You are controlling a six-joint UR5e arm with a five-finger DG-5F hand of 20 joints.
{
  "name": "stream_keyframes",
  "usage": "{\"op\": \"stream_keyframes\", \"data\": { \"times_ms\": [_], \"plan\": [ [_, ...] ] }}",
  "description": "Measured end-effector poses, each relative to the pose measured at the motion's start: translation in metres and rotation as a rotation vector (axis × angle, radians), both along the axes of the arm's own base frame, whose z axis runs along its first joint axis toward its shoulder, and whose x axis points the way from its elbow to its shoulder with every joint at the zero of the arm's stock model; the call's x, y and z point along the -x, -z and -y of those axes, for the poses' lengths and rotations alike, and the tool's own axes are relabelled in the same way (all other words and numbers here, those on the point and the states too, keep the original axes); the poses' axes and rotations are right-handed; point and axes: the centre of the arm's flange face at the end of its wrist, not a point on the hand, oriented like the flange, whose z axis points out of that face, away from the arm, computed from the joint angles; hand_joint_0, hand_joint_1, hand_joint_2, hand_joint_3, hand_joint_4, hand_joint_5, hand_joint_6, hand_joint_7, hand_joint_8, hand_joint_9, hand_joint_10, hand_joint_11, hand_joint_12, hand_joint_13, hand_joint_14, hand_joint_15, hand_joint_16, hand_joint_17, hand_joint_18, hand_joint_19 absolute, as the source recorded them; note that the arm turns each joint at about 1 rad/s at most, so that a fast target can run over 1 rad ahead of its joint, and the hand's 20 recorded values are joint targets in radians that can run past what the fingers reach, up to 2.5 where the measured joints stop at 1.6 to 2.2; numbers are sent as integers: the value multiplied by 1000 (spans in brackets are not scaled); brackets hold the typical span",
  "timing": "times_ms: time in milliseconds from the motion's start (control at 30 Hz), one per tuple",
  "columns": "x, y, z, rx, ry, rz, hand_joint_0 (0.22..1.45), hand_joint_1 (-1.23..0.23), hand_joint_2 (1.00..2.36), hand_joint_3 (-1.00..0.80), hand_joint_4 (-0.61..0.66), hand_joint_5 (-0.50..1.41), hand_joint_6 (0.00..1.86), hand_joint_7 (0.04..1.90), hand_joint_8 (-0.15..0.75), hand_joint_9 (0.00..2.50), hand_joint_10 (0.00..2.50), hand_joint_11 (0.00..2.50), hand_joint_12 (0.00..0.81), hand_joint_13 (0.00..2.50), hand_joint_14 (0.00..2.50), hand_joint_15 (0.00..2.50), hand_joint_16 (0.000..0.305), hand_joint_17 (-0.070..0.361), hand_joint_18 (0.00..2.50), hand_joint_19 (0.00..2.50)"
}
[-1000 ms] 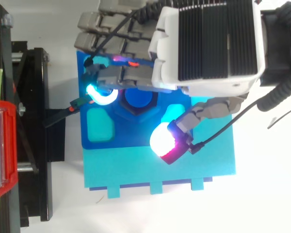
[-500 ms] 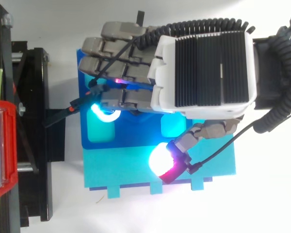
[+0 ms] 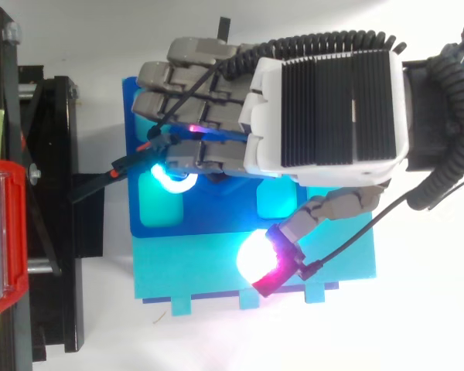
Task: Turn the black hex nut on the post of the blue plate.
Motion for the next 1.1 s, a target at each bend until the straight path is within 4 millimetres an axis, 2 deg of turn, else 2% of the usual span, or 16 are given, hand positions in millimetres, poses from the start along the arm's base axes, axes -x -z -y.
{"op": "stream_keyframes", "data": {
  "times_ms": [1100],
  "plan": [
    [7, 0, 44, -5, -10, 5, 374, -491, 1000, -500, 264, -207, 502, 837, 279, 178, 0, 0, 415, 41, 0, 4, 69, 155, 0, 0]
  ]
}}
